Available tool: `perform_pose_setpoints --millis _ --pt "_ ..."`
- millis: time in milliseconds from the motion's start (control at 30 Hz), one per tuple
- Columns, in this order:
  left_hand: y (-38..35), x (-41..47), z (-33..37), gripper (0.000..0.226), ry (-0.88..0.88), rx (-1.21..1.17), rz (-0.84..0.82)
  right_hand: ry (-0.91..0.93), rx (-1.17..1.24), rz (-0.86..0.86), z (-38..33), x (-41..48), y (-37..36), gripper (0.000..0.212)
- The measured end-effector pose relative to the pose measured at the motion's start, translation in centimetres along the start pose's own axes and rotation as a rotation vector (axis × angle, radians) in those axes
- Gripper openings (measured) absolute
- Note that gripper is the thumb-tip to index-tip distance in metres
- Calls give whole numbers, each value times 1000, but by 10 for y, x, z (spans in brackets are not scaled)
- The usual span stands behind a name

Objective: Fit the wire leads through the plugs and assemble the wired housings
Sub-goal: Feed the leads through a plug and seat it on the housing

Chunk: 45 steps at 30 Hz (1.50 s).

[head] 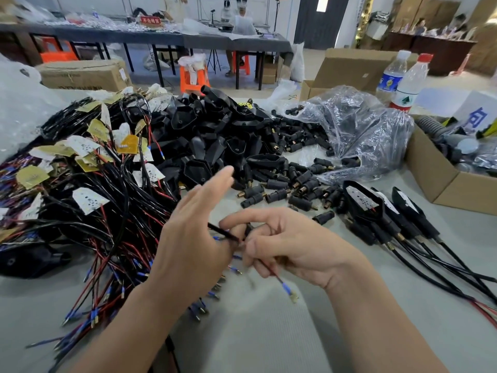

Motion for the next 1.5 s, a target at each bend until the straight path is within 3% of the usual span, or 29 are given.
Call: perform_pose_setpoints --millis 100,167,300,433,500,567,633,800,867,933,1033,1133,1200,1333,1500 --pt "-1 7 -27 86 224 208 -36 111 -42 147 -12 -6 17 47" --pt "1 10 -40 73 306 305 -60 213 102 228 -20 -12 29 42" --pt "1 12 -52 56 339 435 -70 424 536 209 -32 -22 40 30" --pt "1 12 -50 54 345 466 -75 470 679 233 -32 -24 45 35" --pt "2 12 -50 57 338 445 -75 378 515 307 -29 -22 48 37" --pt "3 12 -50 59 325 417 -73 191 138 389 -22 -19 50 59" --pt "5 11 -50 60 329 386 -67 37 -159 365 -12 -13 43 71" --pt "13 11 -55 62 485 95 110 -106 -348 286 4 -5 22 78" --pt "20 9 -57 66 537 50 220 -114 -489 367 4 -3 23 69" --pt "30 11 -52 70 450 208 295 -103 -732 504 0 -2 30 43" --pt "21 15 -41 63 172 510 157 -6 -897 649 -9 -3 33 15" --pt "0 12 -35 32 52 563 -53 112 -685 663 -16 -6 31 13" --pt "-5 10 -33 17 48 521 -89 228 -525 713 -25 -10 34 21" --pt "0 12 -39 18 98 430 -3 386 -215 851 -38 -23 45 20" --pt "9 11 -30 21 195 323 170 423 72 901 -41 -32 49 22"
Point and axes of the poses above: each hand's wrist, its own x-axis towards the middle knuckle, its own y-axis out of the back of the hand, z = x × y, the point moved 5 cm from there along x, towards the middle knuckle, and after that the axes turned 11 degrees about x, right-handed, at the moved point
